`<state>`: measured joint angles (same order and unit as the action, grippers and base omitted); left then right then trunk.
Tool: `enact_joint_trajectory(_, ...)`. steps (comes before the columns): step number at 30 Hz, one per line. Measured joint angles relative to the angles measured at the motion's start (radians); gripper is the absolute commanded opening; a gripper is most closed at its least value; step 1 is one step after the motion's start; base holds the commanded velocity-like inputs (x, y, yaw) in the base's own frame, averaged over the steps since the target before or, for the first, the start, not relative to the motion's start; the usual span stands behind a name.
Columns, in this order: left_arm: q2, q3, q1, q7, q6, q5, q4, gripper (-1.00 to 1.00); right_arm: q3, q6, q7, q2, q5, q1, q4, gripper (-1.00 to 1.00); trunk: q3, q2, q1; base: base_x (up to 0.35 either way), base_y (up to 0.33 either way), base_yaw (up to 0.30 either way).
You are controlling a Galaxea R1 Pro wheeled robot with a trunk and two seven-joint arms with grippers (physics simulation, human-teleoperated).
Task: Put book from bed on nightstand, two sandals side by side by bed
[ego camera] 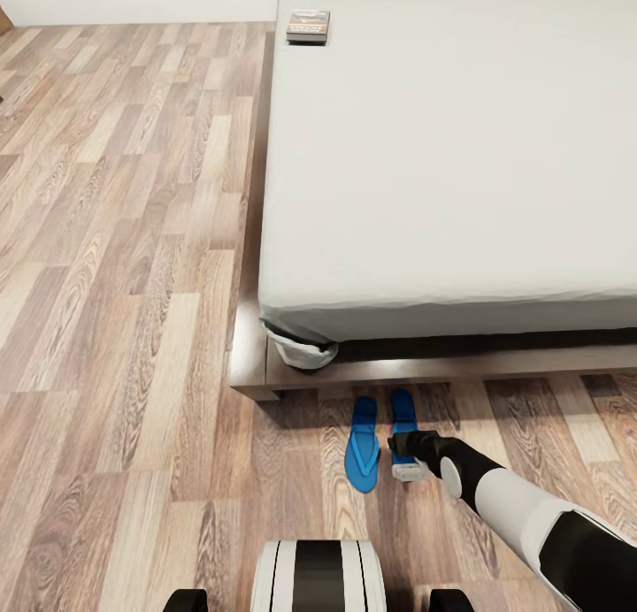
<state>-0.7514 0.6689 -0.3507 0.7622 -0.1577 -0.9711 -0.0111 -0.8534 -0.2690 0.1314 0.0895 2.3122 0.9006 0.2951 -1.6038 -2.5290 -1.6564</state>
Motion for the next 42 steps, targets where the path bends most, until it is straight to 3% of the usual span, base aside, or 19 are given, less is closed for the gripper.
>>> enact_joint_trajectory(3, 0.0, 0.0, 0.0, 0.0, 0.0, 0.0, 0.0, 1.0, 0.0, 0.0, 0.0, 0.0, 0.0, 0.0, 0.0, 1.0, 0.011, 0.001, 0.001, 0.0, 0.0, 0.0)
enact_joint_trajectory(19, 0.0, 0.0, 0.0, 0.0, 0.0, 0.0, 0.0, 1.0, -0.001, -0.001, 0.0, 0.0, 0.001, 0.0, -0.002, 1.0, 0.012, 0.001, 0.001, 0.0, 0.0, 0.0)
enact_joint_trajectory(24, 0.0, 0.0, 0.0, 0.0, 0.0, 0.0, 0.0, 1.0, -0.002, -0.001, 0.0, 0.0, 0.002, 0.0, -0.004, 1.0, 0.031, 0.002, 0.004, 0.0, 0.0, 0.0)
enact_joint_trajectory(34, 0.0, 0.0, 0.001, 0.0, 0.0, 0.0, 0.0, 1.0, -0.002, -0.001, 0.0, 0.0, 0.002, 0.0, -0.016, 1.0, 0.031, 0.002, 0.004, 0.0, 0.0, 0.0)
enact_joint_trajectory(42, 0.0, 0.0, 0.0, 0.0, 0.0, 0.0, 0.0, 1.0, -0.002, -0.001, 0.0, 0.0, 0.001, 0.0, -0.02, 1.0, 0.054, 0.003, 0.006, 0.0, 0.0, 0.0)
